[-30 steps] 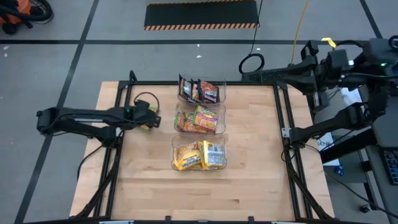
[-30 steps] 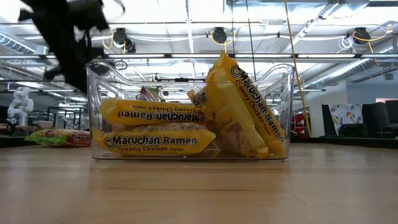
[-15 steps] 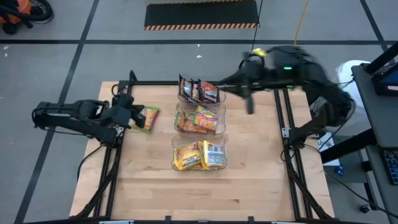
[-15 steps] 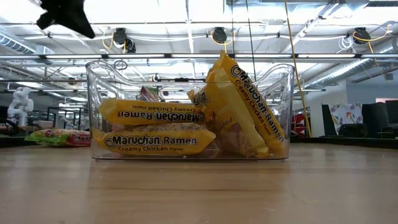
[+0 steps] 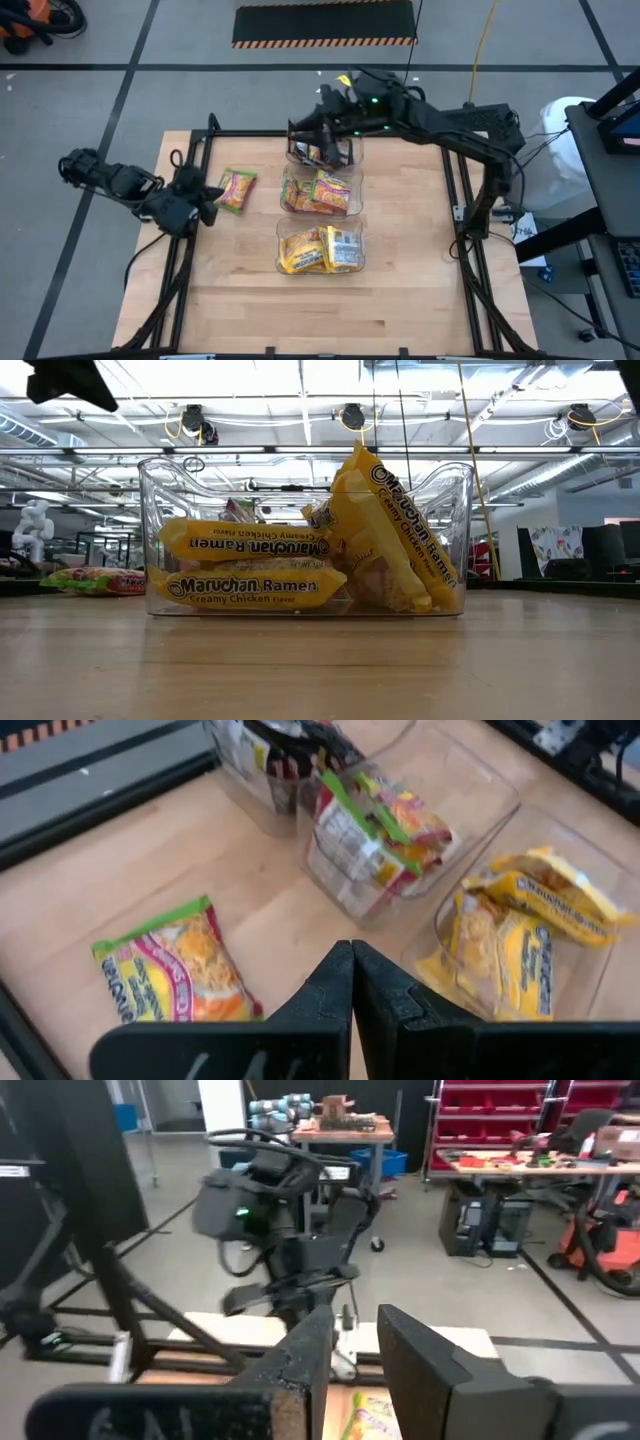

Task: Sort Maruchan noodles
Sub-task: Put the green noodle pack into the center transparent bin

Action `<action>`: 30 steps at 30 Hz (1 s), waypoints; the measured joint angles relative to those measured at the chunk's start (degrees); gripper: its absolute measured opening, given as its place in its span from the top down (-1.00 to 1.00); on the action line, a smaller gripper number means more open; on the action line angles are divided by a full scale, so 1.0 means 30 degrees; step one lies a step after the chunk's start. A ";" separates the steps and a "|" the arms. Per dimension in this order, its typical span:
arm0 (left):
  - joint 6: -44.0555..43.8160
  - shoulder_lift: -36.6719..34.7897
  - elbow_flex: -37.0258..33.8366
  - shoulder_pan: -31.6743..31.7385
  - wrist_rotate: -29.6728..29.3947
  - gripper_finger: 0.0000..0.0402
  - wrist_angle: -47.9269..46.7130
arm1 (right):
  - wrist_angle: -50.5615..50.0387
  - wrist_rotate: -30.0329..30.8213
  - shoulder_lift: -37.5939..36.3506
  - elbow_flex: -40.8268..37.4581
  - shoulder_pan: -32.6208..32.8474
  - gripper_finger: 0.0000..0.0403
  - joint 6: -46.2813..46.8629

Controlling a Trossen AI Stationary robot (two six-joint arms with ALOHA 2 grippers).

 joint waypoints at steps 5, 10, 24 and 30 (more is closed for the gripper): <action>-0.1829 -0.0146 0.0000 -0.1580 -0.0143 0.96 -0.1845 | 0.2899 -0.0056 0.1392 -0.0006 -0.0216 0.65 0.0322; -0.3142 -0.0471 0.0000 -0.2953 0.0068 0.96 -0.2767 | 0.4510 -0.0007 0.2462 0.0015 -0.0216 0.65 0.0365; -0.2346 0.0845 -0.0044 -0.3744 0.4918 0.96 -0.2586 | 0.4426 0.0013 0.1715 0.0001 -0.0067 0.65 -0.0515; 0.0523 0.1415 -0.0051 -0.3744 0.5138 0.96 -0.0926 | 0.4100 0.0000 0.0863 0.0004 0.0217 0.65 -0.0801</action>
